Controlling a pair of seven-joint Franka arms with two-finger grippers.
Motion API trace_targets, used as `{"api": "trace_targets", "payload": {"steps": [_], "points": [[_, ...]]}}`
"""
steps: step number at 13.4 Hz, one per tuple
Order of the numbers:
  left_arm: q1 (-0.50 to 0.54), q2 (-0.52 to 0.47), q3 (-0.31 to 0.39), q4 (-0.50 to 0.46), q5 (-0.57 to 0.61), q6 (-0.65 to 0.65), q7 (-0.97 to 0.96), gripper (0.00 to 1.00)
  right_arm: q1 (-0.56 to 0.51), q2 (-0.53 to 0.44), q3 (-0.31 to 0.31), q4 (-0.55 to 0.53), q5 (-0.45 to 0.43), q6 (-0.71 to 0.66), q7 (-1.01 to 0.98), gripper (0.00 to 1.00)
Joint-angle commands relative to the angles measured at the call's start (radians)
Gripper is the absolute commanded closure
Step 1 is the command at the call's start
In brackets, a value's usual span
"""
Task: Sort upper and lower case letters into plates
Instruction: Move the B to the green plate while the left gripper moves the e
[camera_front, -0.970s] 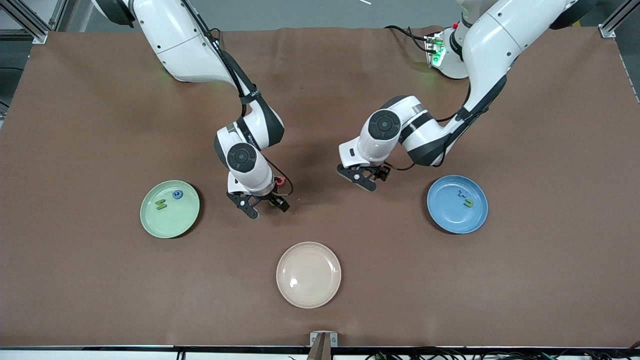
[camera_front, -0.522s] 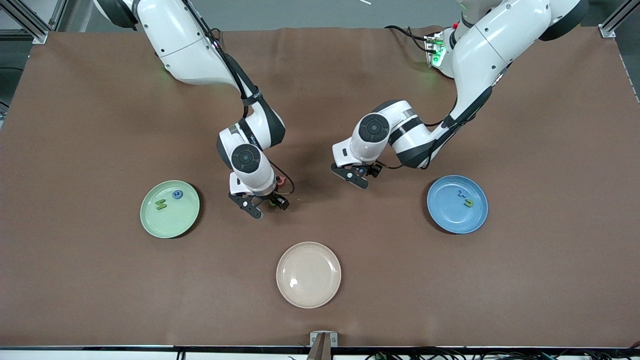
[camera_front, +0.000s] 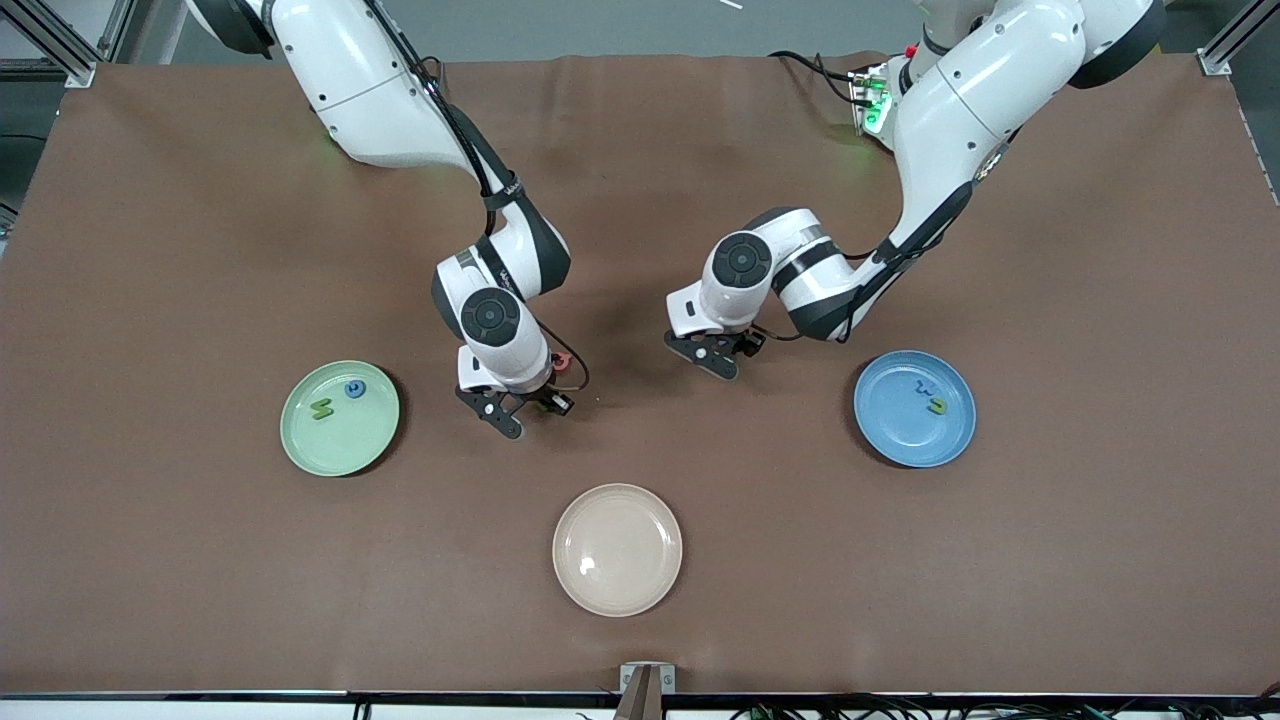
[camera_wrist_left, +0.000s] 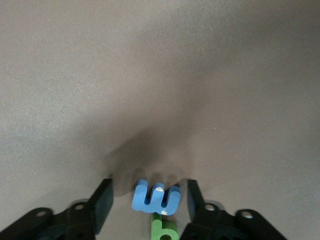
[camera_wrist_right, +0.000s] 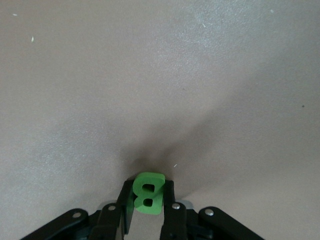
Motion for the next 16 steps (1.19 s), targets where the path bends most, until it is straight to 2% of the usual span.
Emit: {"api": "trace_targets", "payload": {"steps": [1, 4, 6, 7, 10, 12, 14, 16], "points": [[-0.005, -0.001, 0.006, -0.015, 0.024, 0.017, -0.024, 0.48, -0.005, 0.006, -0.005, 0.003, -0.002, 0.004, -0.003, 0.97], [-0.005, -0.001, 0.006, -0.017, 0.024, 0.017, -0.039, 0.64, -0.046, -0.023, -0.005, 0.003, -0.002, -0.060, -0.070, 0.99], [-0.007, -0.001, 0.006, -0.015, 0.024, 0.013, -0.047, 0.79, -0.116, -0.085, -0.005, -0.004, -0.001, -0.151, -0.220, 0.99], [-0.010, -0.002, 0.006, -0.014, 0.024, 0.008, -0.052, 0.83, -0.158, -0.111, -0.005, -0.006, -0.001, -0.203, -0.306, 0.99], [0.013, -0.031, 0.006, 0.000, 0.022, -0.018, -0.052, 0.85, -0.279, -0.158, -0.007, -0.027, -0.001, -0.248, -0.539, 0.99], [0.073, -0.073, -0.014, 0.025, 0.015, -0.082, -0.009, 0.85, -0.369, -0.189, -0.007, -0.079, -0.001, -0.245, -0.718, 0.98], [0.155, -0.111, -0.066, 0.038, 0.010, -0.162, 0.046, 0.84, -0.419, -0.195, -0.008, -0.122, -0.001, -0.223, -0.800, 0.98], [0.296, -0.142, -0.134, 0.025, 0.010, -0.176, 0.105, 0.84, -0.445, -0.195, -0.008, -0.171, -0.001, -0.164, -0.843, 0.98]]}}
